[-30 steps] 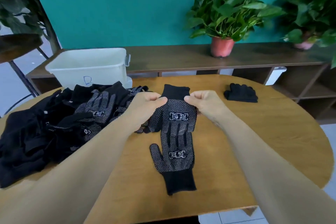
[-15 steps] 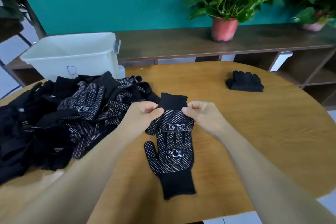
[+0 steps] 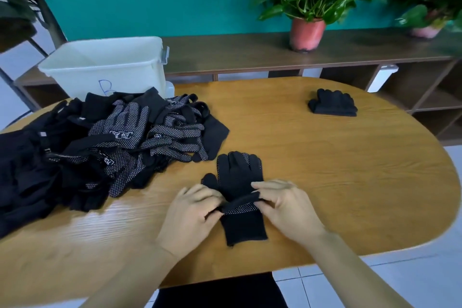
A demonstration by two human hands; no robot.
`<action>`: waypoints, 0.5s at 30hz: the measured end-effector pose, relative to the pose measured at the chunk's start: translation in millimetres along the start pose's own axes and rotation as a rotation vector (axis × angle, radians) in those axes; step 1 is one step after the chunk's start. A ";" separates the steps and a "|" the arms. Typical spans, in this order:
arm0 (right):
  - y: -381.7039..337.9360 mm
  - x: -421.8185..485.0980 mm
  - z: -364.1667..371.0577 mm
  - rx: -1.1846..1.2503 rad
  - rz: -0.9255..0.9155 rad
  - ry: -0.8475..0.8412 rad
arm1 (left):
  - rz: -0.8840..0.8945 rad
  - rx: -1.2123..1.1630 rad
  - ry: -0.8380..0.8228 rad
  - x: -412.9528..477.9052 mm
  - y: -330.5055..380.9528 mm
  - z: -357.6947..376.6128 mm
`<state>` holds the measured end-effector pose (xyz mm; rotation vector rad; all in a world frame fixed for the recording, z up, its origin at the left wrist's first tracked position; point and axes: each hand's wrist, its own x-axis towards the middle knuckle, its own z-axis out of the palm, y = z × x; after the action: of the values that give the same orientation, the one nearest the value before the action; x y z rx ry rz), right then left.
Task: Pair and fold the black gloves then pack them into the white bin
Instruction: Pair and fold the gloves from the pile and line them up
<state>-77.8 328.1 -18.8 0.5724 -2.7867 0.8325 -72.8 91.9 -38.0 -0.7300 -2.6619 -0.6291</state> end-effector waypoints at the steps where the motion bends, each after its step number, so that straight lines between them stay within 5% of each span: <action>1: -0.1 -0.5 1.2 -0.027 -0.017 0.006 | 0.010 0.000 -0.002 0.8 -0.3 -0.2; 7: -9.2 3.5 -6.5 0.105 0.077 0.005 | -0.054 -0.053 0.008 7.3 2.5 -6.1; 11: -19.1 51.2 -30.8 0.404 0.251 -0.014 | -0.357 -0.469 0.133 56.1 4.4 -32.3; 15: -37.0 109.5 -69.4 0.535 0.258 0.099 | -0.437 -0.616 0.097 118.6 8.9 -81.4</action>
<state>-158.3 304.3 86.7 0.2268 -2.5700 1.6338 -151.2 107.3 81.9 -0.2253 -2.5465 -1.5945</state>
